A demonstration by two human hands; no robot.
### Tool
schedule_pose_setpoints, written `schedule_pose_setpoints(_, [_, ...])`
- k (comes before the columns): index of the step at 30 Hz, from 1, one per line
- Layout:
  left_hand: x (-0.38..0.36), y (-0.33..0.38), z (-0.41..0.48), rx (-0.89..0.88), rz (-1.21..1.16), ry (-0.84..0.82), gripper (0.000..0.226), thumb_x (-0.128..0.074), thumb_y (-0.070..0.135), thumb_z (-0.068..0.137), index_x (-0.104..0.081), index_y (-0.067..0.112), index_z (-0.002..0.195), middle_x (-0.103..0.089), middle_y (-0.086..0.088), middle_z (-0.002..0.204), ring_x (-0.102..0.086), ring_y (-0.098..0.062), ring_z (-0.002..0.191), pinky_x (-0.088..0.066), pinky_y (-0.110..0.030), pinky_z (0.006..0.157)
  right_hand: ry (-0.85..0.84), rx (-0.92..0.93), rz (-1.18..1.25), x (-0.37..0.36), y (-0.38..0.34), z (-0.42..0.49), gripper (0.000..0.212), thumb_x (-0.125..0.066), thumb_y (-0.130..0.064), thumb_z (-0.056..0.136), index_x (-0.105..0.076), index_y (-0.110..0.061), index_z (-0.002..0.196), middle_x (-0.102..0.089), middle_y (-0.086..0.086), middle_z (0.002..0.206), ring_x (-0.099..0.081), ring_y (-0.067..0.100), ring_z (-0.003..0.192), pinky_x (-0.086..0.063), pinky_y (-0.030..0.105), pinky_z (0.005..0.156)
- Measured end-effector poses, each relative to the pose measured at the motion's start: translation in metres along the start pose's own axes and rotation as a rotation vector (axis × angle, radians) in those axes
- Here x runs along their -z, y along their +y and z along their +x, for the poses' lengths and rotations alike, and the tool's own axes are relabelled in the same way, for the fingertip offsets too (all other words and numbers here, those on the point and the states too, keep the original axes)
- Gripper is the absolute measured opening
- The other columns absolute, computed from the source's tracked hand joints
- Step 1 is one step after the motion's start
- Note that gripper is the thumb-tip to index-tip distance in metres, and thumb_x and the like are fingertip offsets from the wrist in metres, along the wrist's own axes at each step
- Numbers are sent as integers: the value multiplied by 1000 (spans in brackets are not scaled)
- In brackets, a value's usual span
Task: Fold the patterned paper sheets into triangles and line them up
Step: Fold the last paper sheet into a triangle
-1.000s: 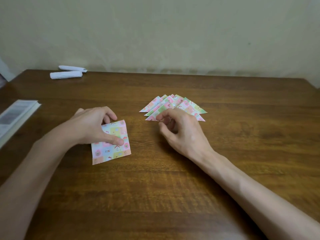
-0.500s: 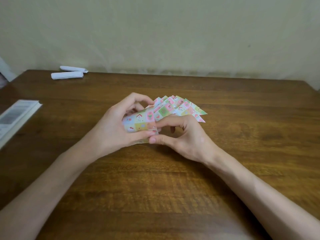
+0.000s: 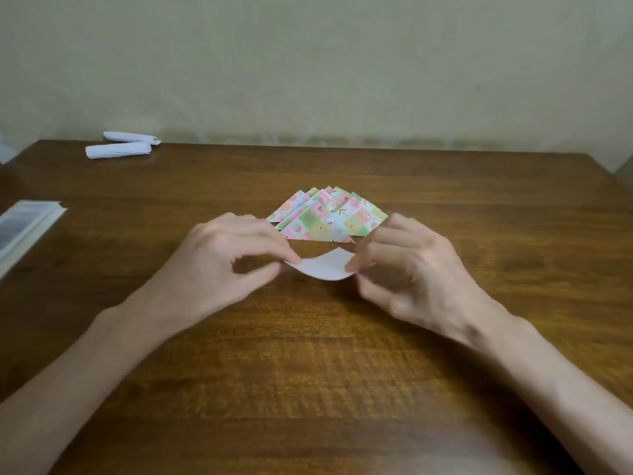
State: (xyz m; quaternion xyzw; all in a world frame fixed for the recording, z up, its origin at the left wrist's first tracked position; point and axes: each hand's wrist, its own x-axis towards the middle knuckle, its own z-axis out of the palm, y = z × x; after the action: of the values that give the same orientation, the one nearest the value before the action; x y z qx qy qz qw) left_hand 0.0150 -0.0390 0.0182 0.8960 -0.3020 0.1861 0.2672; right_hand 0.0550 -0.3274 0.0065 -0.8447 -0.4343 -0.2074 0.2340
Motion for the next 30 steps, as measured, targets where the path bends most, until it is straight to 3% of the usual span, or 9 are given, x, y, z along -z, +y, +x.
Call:
schedule_pose_setpoints(5, [-25,1,-10,-77,112,-140,18,-70,19,92,-80,29,103,-70,18,105,-67,-4,97,-57,-35,77,-256,-75,18,-10,-8,-9,27,-68,-34,82,-75,-30,108,-63,-15,105,-58,12,91,-49,27,86])
schedule_pose_setpoints(9, [-30,1,-13,-84,95,-187,16,-76,24,93,-79,30,108,-70,19,108,-68,-5,96,-54,-34,79,-327,-129,113,-19,-16,-10,30,-70,-45,82,-72,-39,112,-58,-19,104,-57,5,89,-47,22,79])
schedule_pose_setpoints(14, [-29,2,-17,-30,7,-232,17,-77,32,93,-78,30,109,-70,19,107,-66,-4,99,-55,-34,81,-288,-152,194,-19,-19,-11,14,-70,-41,90,-76,-38,103,-60,-21,97,-59,2,95,-51,27,75])
schedule_pose_setpoints(17, [-26,4,-18,26,-54,-225,13,-74,36,94,-78,28,104,-70,19,101,-67,-5,97,-55,-34,81,-249,-182,306,-18,-16,-11,3,-74,-31,95,-78,-31,95,-60,-23,90,-61,6,90,-49,23,74])
schedule_pose_setpoints(22, [-20,0,-17,90,-85,-245,13,-69,43,95,-78,34,99,-68,24,99,-66,-5,99,-53,-33,85,-297,-331,449,-20,-12,-6,21,-69,-35,99,-70,-23,82,-61,-6,81,-53,20,70,-42,27,62])
schedule_pose_setpoints(28, [-19,-1,-16,119,-98,-239,10,-73,42,93,-79,37,99,-71,26,96,-67,-8,99,-52,-33,87,-274,-448,532,-20,-15,-8,22,-68,-30,100,-70,-19,81,-52,-12,61,-43,6,56,-33,15,58])
schedule_pose_setpoints(30, [-22,0,-16,167,-106,-187,14,-74,41,92,-78,40,105,-71,26,92,-67,-9,95,-50,-23,84,-231,-491,533,-23,-16,-7,21,-68,-28,99,-70,-20,80,-55,-11,63,-44,4,57,-35,16,59])
